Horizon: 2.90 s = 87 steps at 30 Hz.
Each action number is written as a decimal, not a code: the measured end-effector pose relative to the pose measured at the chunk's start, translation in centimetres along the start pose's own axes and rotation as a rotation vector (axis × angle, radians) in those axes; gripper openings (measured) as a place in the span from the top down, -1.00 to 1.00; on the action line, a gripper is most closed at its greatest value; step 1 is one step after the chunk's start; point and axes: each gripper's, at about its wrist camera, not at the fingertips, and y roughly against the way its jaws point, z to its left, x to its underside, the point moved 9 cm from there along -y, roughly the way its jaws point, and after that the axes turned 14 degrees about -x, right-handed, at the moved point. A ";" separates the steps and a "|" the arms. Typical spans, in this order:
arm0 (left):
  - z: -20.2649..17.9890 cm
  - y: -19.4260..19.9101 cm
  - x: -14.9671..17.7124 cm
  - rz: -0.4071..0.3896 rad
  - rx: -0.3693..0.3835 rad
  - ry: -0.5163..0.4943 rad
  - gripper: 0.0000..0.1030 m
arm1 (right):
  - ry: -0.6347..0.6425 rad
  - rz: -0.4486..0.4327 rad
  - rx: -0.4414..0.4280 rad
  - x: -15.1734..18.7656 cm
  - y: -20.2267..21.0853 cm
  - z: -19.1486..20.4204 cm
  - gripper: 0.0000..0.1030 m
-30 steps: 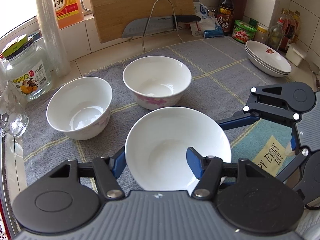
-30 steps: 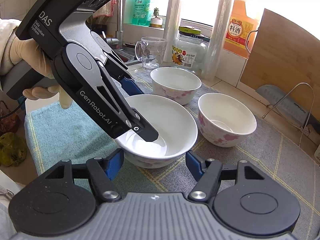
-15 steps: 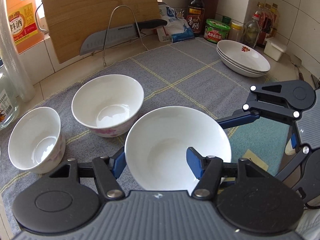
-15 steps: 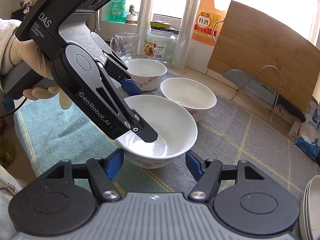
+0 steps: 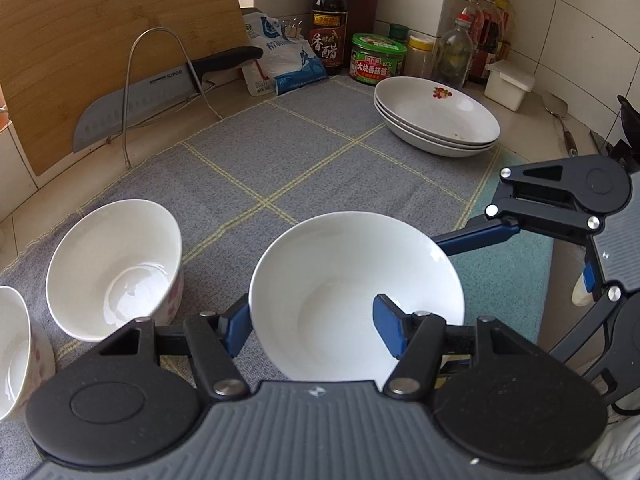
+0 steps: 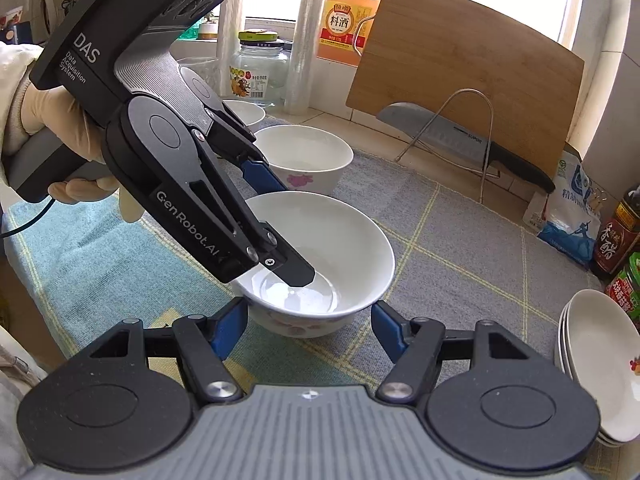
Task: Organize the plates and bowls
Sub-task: 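Lift and carry the white bowl with the left tool across the towel, then lower the bowl onto the towel and open the left tool, then move the right tool to the plain white bowl and close on its rim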
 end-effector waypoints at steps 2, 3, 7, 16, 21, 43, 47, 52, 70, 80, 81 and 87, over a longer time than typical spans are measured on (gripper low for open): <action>-0.5 -0.3 -0.3 -0.001 0.009 -0.002 -0.22 | -0.006 0.006 0.006 0.2 0.2 -0.4 -0.41; -0.6 -0.4 -0.3 -0.002 0.014 -0.002 -0.22 | -0.008 0.010 0.009 0.4 0.2 -0.6 -0.41; -1.3 -0.9 -0.7 0.001 0.024 0.000 -0.22 | -0.023 0.020 0.013 1.2 0.5 -1.0 -0.41; -1.9 -1.2 -0.7 0.007 0.031 -0.002 -0.31 | -0.045 0.027 0.002 1.7 0.5 -1.4 -0.42; -2.4 -0.5 -0.8 -0.022 0.036 -0.008 -0.69 | -0.045 0.020 -0.011 1.7 0.5 -1.5 -0.71; 3.1 3.5 2.6 -0.102 -0.320 0.258 -0.93 | -0.185 -0.052 -0.008 0.6 3.0 -3.6 -1.00; 4.7 3.7 3.7 -0.085 -0.382 0.326 -0.93 | -0.182 -0.060 -0.014 -0.2 2.9 -4.0 -1.00; 5.7 3.7 4.4 -0.075 -0.426 0.348 -0.93 | -0.170 -0.053 -0.042 -1.2 2.3 -4.3 -1.00; 7.6 0.9 3.9 -0.067 -0.484 0.372 -0.93 | -0.105 0.001 -0.147 -4.7 -1.6 -5.5 -1.00; 9.0 -1.1 2.6 -0.082 -0.527 0.360 -0.93 | -0.018 0.035 -0.221 -9.0 -5.8 -6.0 -1.00; 9.1 -1.2 2.5 -0.083 -0.529 0.357 -0.93 | -0.011 0.041 -0.232 -9.4 -6.3 -6.0 -1.00; 9.5 -1.6 2.2 -0.089 -0.520 0.366 -0.93 | 0.033 0.066 -0.281 -11.5 -8.9 -6.4 -1.00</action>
